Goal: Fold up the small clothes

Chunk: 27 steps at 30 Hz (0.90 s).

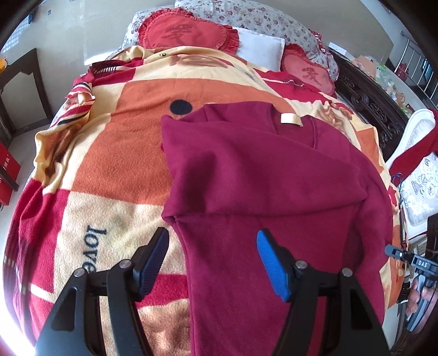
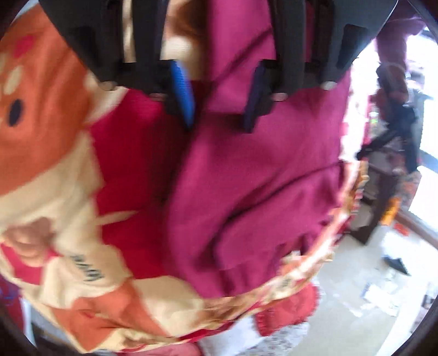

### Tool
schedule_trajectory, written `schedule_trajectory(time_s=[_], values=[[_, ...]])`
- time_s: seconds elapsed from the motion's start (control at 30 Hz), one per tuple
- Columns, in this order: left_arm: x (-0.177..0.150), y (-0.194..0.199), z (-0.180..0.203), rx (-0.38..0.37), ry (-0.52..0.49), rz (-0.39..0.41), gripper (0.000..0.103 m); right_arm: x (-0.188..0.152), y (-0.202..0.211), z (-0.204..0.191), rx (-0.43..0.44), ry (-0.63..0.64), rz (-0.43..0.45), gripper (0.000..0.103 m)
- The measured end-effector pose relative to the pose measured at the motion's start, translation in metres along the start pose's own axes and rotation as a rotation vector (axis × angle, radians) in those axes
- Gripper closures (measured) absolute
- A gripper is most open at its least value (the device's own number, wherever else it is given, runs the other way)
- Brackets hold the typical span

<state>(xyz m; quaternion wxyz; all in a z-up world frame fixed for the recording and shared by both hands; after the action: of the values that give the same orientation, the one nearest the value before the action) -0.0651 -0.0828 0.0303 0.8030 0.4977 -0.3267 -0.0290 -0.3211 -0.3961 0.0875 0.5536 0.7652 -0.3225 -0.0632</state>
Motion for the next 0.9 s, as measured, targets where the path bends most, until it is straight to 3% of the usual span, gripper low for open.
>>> schedule_trajectory(time_s=[0.07,0.2,0.37,0.47,0.57,0.63,0.77,0.9], values=[[-0.001,0.006,-0.003,0.009,-0.008,0.008,0.033,0.007,0.008,-0.019,-0.006,0.074,0.033,0.103],[0.001,0.014,-0.017,0.011,0.031,0.029,0.033,0.043,0.03,-0.075,0.092,0.183,0.121,0.103],[0.006,0.026,-0.036,-0.002,0.092,0.067,0.033,0.091,0.018,-0.142,0.091,0.291,0.178,0.103],[0.007,0.027,-0.044,-0.012,0.117,0.069,0.033,0.121,-0.03,-0.178,0.062,0.319,0.138,0.103],[0.006,0.024,-0.044,-0.024,0.124,0.051,0.033,0.135,-0.094,-0.198,0.085,0.292,0.009,0.102],[0.005,0.025,-0.043,-0.031,0.107,0.05,0.033,0.137,-0.113,-0.2,0.102,0.266,-0.046,0.087],[0.004,0.026,-0.046,-0.016,0.073,0.051,0.032,0.128,-0.086,-0.197,0.162,0.306,0.002,0.085],[0.003,0.019,-0.054,-0.017,0.086,0.046,0.032,0.108,-0.057,-0.152,0.073,0.368,0.005,0.079]])
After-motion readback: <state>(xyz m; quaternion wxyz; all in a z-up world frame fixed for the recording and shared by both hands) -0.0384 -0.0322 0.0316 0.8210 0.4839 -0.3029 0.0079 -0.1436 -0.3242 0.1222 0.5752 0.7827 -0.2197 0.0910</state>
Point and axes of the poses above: each gripper's, at about its wrist camera, not at the fingertips, and y roughly against the way its jaws point, z to its right, x to its top, the point moved 6 cm from there along -y, roughly the way its jaws point, and after that the axes turned 9 degrees about -x, right-handed, at the moved point
